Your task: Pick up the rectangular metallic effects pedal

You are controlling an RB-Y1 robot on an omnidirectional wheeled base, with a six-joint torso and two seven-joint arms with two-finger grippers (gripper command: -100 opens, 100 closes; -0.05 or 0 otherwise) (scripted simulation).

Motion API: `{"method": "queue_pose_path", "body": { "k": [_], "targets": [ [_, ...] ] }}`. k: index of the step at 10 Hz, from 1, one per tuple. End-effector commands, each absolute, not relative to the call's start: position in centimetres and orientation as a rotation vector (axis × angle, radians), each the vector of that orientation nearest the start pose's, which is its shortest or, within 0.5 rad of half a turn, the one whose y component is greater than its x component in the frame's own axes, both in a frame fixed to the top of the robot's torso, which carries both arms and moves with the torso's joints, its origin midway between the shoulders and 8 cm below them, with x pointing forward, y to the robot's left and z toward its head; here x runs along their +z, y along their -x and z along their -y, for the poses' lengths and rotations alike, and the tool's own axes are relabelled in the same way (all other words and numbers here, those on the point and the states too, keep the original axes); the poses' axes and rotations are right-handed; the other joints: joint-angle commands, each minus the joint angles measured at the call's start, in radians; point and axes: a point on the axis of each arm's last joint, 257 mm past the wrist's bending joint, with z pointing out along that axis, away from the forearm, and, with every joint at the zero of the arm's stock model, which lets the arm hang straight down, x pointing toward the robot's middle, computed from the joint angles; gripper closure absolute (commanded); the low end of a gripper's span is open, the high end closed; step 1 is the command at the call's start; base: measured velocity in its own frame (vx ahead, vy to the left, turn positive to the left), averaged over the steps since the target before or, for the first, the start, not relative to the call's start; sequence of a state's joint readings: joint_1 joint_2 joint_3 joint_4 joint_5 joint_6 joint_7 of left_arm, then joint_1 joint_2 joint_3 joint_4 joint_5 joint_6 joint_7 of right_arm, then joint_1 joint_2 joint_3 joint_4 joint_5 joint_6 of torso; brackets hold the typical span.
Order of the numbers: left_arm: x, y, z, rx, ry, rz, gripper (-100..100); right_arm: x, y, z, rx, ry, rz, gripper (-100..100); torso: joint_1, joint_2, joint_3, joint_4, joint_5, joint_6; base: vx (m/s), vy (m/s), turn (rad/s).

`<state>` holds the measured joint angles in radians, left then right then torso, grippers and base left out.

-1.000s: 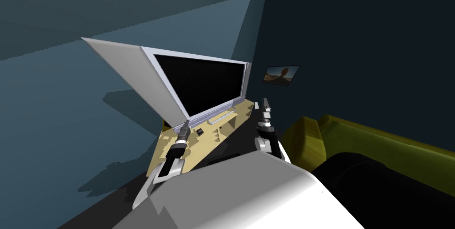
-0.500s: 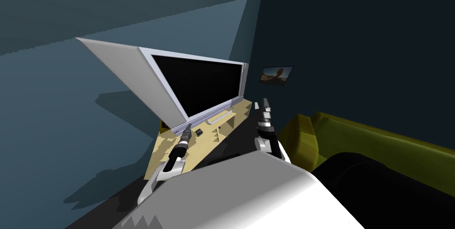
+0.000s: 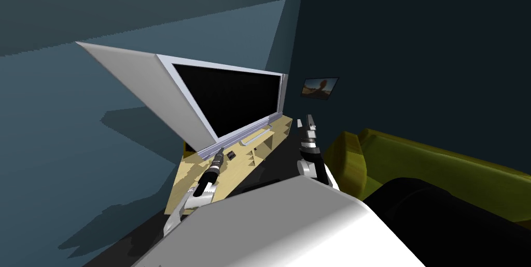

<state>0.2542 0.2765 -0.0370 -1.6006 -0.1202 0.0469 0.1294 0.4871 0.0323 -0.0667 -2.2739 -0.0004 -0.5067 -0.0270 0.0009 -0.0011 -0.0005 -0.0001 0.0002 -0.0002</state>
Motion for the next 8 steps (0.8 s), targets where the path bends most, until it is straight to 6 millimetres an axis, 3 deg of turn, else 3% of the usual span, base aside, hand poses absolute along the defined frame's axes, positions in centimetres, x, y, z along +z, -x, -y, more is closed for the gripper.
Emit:
{"method": "queue_pose_path", "body": {
  "k": [1,3,5,6,8],
  "targets": [
    [-35.9,-44.9,-33.6,-0.799,1.248,-1.546,-100,2.8,-34.0,30.3,1.267,-0.673,-0.564,0,0.0,0.0,0.0,0.0,0.0,0.0,0.013,0.005,-0.082],
    [-38.8,-44.6,-34.6,-0.72,1.287,-1.62,-100,2.8,-34.0,30.3,1.267,-0.673,-0.564,0,0.0,-0.001,0.0,0.0,0.0,0.0,0.027,0.007,-0.133],
    [-40.8,-44.0,-35.4,-0.66,1.32,-1.667,-100,2.8,-34.0,30.3,1.266,-0.673,-0.564,0,0.0,-0.001,-0.001,0.0,0.0,0.0,0.024,0.009,-0.06],
    [-40.8,-44.0,-35.4,-0.659,1.32,-1.668,-100,2.8,-34.0,30.3,1.267,-0.673,-0.564,0,0.0,-0.001,-0.001,0.0,0.0,0.0,0.017,0.008,-0.049],
    [-43.3,-43.4,-36.8,-0.569,1.351,-1.738,-100,2.8,-34.0,30.3,1.267,-0.673,-0.564,0,0.0,-0.001,0.0,0.0,0.0,0.0,0.031,0.005,-0.114]
  ]
}}
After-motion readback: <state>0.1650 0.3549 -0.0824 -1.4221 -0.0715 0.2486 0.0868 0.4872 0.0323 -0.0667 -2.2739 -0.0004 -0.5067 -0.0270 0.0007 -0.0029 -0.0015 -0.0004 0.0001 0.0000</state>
